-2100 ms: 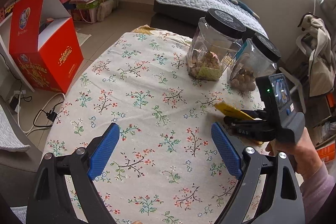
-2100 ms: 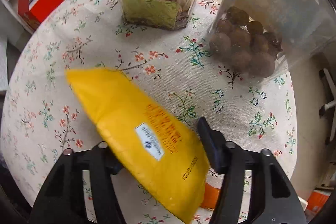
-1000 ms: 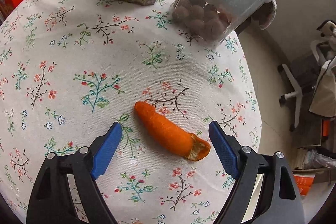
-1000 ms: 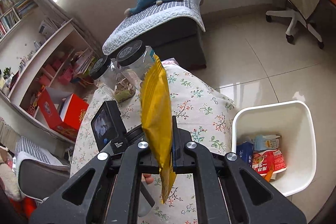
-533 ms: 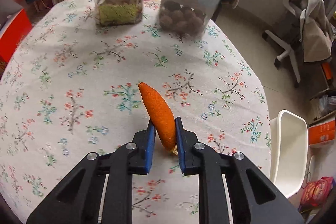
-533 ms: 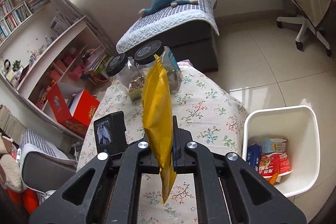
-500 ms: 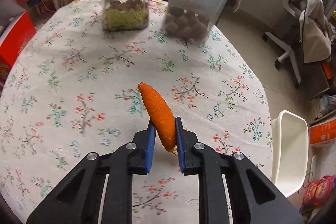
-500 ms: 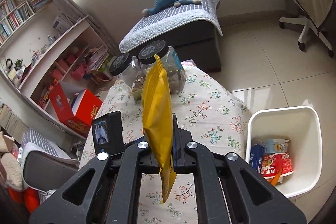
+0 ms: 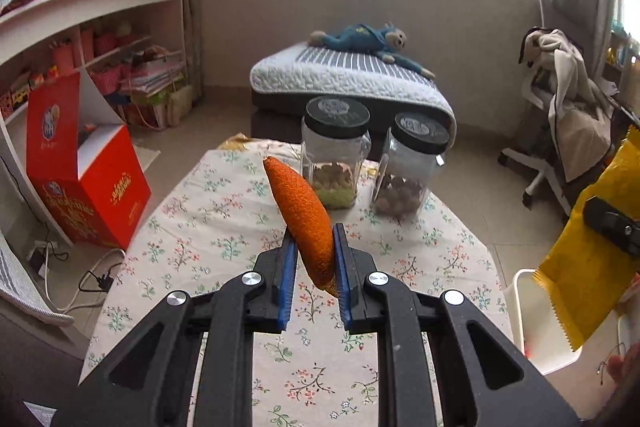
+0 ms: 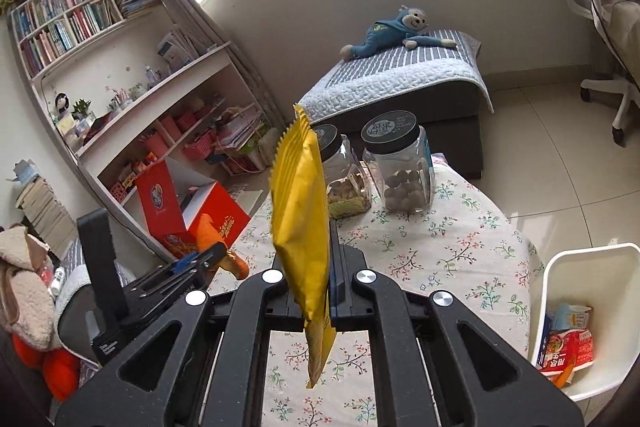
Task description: Collect trash
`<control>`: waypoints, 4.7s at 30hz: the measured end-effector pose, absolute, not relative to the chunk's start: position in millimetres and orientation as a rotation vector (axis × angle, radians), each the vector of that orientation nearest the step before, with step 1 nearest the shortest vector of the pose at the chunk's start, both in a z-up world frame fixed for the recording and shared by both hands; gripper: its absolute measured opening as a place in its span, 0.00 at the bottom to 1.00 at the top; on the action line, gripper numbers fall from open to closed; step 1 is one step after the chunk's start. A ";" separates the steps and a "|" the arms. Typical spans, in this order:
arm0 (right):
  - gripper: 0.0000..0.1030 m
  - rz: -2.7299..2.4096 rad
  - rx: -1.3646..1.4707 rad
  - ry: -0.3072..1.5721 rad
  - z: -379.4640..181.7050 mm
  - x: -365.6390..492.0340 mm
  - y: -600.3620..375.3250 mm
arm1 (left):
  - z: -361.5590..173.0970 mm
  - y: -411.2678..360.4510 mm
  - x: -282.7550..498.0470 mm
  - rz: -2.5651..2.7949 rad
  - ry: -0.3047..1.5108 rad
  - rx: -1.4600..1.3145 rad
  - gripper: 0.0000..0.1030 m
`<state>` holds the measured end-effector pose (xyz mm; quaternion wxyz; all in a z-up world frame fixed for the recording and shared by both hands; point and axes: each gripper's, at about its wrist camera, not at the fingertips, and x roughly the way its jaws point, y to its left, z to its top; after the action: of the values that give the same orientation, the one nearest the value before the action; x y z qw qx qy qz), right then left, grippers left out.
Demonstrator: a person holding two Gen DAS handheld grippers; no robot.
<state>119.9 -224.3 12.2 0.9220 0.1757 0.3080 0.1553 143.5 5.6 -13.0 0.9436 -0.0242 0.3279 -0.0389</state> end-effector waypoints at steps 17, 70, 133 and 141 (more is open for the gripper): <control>0.06 0.162 0.244 0.635 3.2 115.0 -245.0 | 10.1 -46.3 134.1 -0.159 0.521 -0.054 0.18; 0.93 -0.612 0.146 0.285 37.9 -2.2 -376.0 | 21.3 -194.0 77.0 -0.330 0.382 0.089 0.93; 0.93 -0.223 0.034 0.399 15.1 120.9 -167.3 | 8.8 14.0 130.9 0.078 0.521 -0.033 0.93; 0.93 -0.224 0.037 0.400 15.0 121.2 -166.8 | 9.4 13.8 131.2 0.077 0.522 -0.031 0.93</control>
<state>121.2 -166.8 15.0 0.9737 0.0181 0.1983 -0.1111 131.2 13.8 9.4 0.9652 -0.0152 0.2581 0.0379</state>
